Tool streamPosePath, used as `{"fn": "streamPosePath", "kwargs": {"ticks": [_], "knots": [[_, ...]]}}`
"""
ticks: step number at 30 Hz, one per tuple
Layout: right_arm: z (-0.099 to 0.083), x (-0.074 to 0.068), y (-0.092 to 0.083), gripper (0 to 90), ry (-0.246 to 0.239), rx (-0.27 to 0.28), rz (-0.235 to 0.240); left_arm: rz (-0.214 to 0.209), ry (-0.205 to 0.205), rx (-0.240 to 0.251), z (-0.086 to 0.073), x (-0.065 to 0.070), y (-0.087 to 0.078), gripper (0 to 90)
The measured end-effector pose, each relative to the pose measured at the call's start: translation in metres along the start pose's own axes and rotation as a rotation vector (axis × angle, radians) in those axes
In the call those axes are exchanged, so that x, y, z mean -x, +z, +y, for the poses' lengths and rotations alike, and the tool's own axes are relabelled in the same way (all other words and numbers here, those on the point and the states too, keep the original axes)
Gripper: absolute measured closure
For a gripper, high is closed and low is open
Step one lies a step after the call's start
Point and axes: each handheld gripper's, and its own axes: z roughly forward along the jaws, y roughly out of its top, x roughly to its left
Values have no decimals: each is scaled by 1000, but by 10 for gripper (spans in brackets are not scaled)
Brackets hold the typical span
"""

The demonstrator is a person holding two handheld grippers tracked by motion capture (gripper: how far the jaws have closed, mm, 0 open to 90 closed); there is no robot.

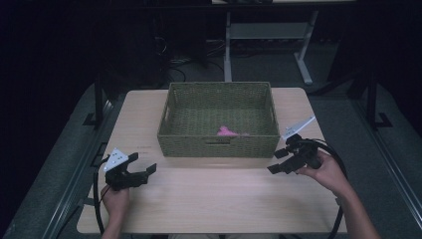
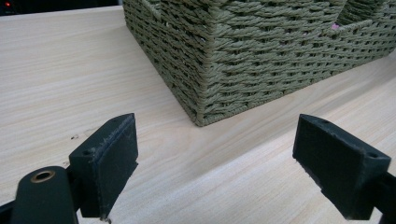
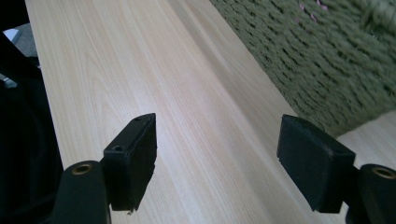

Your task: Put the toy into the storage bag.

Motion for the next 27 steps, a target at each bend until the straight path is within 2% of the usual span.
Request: {"fn": "streamPosePath", "kwargs": {"ticks": [27], "knots": [[-47, -1, 2, 271, 72, 17, -23, 0, 9, -7, 0, 2, 1, 136]]}}
